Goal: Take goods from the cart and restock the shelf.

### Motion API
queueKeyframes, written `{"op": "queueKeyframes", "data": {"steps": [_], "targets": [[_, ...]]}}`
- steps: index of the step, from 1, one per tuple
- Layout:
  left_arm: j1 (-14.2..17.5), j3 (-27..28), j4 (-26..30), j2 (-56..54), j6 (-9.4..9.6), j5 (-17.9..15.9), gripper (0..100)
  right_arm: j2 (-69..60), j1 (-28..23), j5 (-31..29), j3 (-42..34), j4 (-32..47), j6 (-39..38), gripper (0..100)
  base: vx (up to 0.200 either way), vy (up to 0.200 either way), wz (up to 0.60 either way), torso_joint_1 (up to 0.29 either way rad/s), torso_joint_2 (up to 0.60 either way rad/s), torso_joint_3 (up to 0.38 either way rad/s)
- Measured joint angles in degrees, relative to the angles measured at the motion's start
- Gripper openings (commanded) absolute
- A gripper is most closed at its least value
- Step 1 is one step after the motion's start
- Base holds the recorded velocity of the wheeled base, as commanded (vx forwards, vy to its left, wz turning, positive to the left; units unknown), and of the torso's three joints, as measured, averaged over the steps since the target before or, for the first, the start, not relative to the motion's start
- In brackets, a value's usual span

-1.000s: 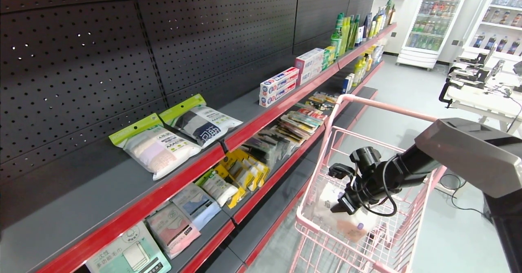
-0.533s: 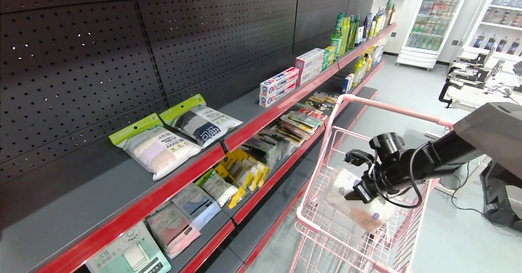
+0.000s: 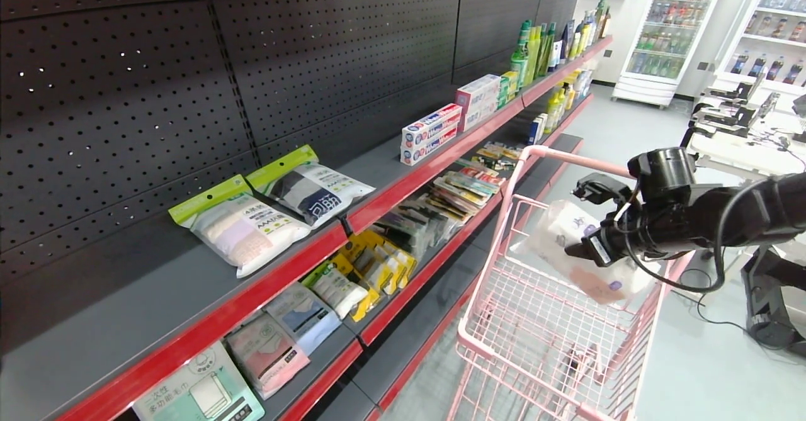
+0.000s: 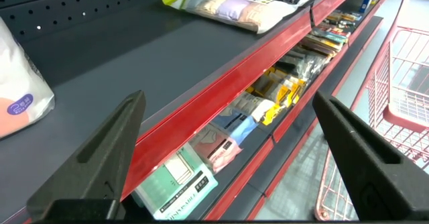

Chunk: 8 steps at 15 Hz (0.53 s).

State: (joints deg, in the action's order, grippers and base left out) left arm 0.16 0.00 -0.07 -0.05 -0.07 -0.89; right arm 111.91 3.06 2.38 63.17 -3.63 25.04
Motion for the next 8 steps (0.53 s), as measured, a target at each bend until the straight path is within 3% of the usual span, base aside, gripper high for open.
{"op": "queueKeyframes", "data": {"steps": [8], "targets": [[0.0, 0.0, 0.0, 0.0, 0.02, 0.0, 100, -25.9, 2.7, -3.4, -11.4, -0.8, -9.6, 0, 0.0, 0.0, 0.0, 0.0, 0.0, 0.0]]}}
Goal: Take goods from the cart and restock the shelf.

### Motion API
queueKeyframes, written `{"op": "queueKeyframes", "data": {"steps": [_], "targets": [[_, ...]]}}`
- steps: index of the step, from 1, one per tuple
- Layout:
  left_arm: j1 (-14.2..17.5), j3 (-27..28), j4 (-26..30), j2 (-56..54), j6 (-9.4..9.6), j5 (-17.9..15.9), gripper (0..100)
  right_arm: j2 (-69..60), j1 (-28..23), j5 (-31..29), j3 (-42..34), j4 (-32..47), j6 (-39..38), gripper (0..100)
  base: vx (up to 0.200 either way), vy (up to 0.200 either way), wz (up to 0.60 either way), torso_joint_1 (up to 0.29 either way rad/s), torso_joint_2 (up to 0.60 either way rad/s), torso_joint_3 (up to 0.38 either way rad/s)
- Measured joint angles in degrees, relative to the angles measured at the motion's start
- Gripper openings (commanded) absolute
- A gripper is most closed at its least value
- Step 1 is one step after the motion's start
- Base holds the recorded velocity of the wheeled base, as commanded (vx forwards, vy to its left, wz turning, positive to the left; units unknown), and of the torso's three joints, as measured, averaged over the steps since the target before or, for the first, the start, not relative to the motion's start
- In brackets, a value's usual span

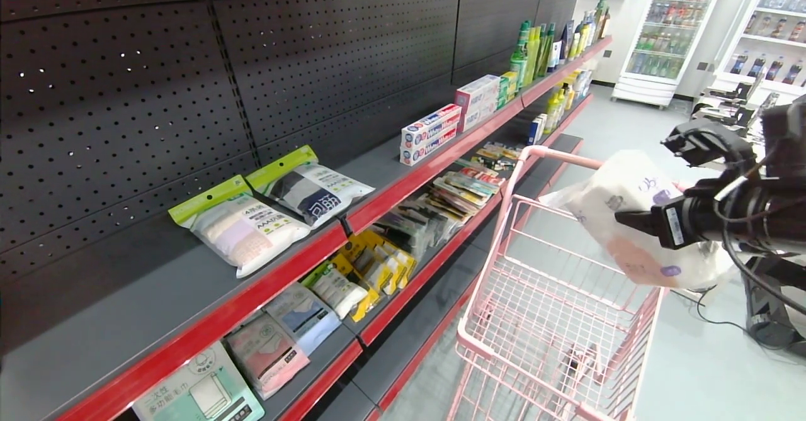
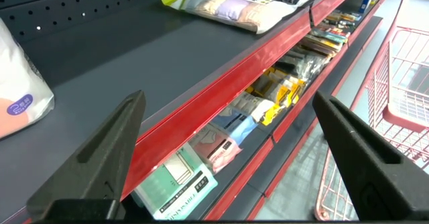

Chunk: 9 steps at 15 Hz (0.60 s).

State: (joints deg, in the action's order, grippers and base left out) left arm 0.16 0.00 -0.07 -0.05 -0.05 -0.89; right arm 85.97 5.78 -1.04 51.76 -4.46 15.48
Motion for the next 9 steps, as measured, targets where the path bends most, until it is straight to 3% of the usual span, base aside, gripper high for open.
{"op": "queueKeyframes", "data": {"steps": [5, 9], "targets": [[0.0, 0.0, 0.0, 0.0, 0.0, 0.0, 100, -20.6, 0.3, -1.2, -10.3, 0.1, -1.1, 0, 0.0, 0.0, 0.0, 0.0, 0.0, 0.0], [0.0, 0.0, 0.0, 0.0, -0.02, 0.0, 100, -35.2, -4.5, 0.4, -16.5, 0.3, -1.3, 0, 0.0, 0.0, 0.0, 0.0, 0.0, 0.0]]}}
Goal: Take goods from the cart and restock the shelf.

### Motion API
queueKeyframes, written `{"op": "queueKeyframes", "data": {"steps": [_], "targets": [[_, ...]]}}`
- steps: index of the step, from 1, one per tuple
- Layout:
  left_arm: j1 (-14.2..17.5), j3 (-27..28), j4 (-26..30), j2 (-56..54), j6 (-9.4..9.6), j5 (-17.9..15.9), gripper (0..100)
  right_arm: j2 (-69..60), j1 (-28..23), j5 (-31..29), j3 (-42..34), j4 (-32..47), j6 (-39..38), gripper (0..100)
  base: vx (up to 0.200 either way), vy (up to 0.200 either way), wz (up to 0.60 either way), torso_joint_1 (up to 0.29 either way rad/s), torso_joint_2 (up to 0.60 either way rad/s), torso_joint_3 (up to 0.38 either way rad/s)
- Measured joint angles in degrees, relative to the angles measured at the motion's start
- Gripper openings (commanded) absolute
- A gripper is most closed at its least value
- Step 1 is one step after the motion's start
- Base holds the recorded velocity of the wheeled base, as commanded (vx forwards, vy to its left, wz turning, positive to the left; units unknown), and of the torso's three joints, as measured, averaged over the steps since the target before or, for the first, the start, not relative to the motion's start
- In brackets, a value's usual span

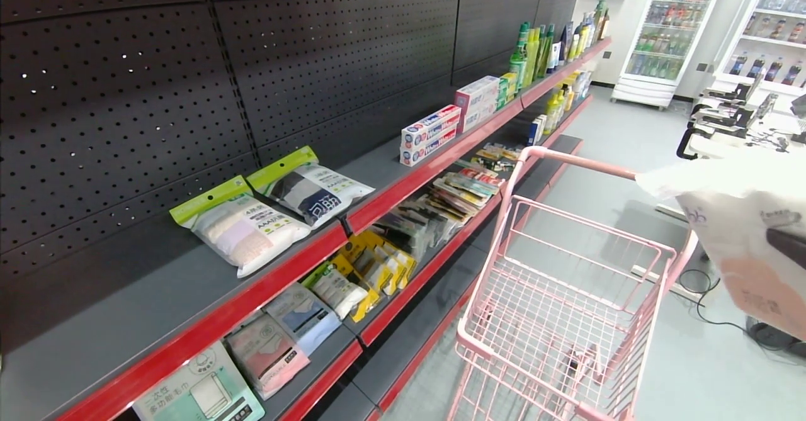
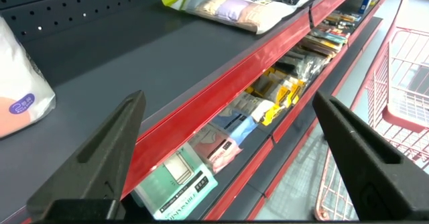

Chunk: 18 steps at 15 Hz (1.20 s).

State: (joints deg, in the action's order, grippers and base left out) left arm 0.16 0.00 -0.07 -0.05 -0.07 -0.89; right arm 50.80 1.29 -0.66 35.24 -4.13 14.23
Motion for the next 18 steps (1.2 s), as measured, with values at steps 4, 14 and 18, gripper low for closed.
{"op": "queueKeyframes", "data": {"steps": [4, 14, 18], "targets": [[0.0, 0.0, 0.0, 0.0, 0.0, 0.0, 100, -9.8, -1.9, 1.4, -5.9, 0.5, -1.5, 0, 0.0, 0.0, 0.0, 0.0, 0.0, 0.0], [0.0, 0.0, 0.0, 0.0, 0.05, 0.0, 100, -17.7, -2.1, 1.0, -8.6, 0.4, -0.1, 0, 0.0, 0.0, 0.0, 0.0, 0.0, 0.0], [0.0, 0.0, 0.0, 0.0, 0.07, 0.0, 100, -19.0, -2.2, 1.0, -9.9, 0.4, 0.5, 0, 0.0, 0.0, 0.0, 0.0, 0.0, 0.0]]}}
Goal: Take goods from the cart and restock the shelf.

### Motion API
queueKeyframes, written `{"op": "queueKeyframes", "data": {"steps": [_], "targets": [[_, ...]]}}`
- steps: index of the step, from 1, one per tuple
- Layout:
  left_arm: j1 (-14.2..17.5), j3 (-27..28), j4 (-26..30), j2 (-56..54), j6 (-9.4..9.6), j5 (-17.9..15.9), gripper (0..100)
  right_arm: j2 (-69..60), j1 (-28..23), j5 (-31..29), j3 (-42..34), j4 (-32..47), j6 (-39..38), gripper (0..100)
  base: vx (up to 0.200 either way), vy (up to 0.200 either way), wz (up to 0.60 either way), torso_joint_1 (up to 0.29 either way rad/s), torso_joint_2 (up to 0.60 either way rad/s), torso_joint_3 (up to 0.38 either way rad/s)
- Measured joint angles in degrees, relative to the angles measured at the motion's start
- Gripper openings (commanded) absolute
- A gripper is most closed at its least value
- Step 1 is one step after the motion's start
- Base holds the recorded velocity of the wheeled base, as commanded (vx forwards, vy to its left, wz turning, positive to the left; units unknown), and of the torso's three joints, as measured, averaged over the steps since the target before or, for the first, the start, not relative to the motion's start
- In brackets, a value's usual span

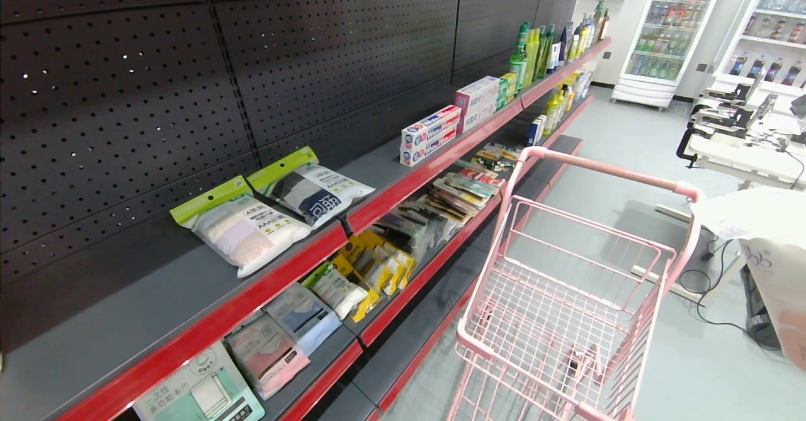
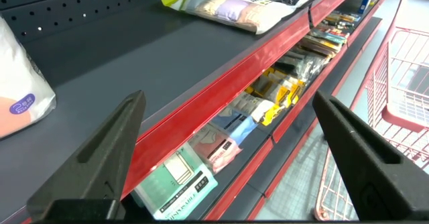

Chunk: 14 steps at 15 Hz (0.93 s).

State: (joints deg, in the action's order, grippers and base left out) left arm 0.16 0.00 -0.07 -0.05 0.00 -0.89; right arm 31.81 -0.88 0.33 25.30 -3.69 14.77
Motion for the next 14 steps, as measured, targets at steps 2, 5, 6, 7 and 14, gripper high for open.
{"op": "queueKeyframes", "data": {"steps": [2, 5, 6, 7, 14], "targets": [[0.0, 0.0, 0.0, 0.0, 0.0, 0.0, 100, -1.0, 0.0, 0.1, -1.0, 0.0, 0.1, 0, 0.0, 0.0, 0.0, 0.0, 0.0, 0.0], [0.0, 0.0, 0.0, 0.0, 0.0, 0.0, 100, -1.7, 0.0, 0.1, -1.2, 0.0, 0.3, 0, 0.0, 0.0, 0.0, 0.0, 0.0, 0.0], [0.0, 0.0, 0.0, 0.0, 0.0, 0.0, 100, -1.8, 0.0, 0.1, -1.2, 0.0, 0.8, 0, 0.0, 0.0, 0.0, 0.0, 0.0, 0.0], [0.0, 0.0, 0.0, 0.0, 0.0, 0.0, 100, -1.8, 0.1, 0.1, -1.2, 0.0, 1.0, 0, 0.0, 0.0, 0.0, 0.0, 0.0, 0.0], [0.0, 0.0, 0.0, 0.0, 0.0, 0.0, 100, -1.7, 0.2, 0.3, -1.0, -0.1, 1.5, 0, 0.0, 0.0, 0.0, 0.133, -0.28, -0.146]]}}
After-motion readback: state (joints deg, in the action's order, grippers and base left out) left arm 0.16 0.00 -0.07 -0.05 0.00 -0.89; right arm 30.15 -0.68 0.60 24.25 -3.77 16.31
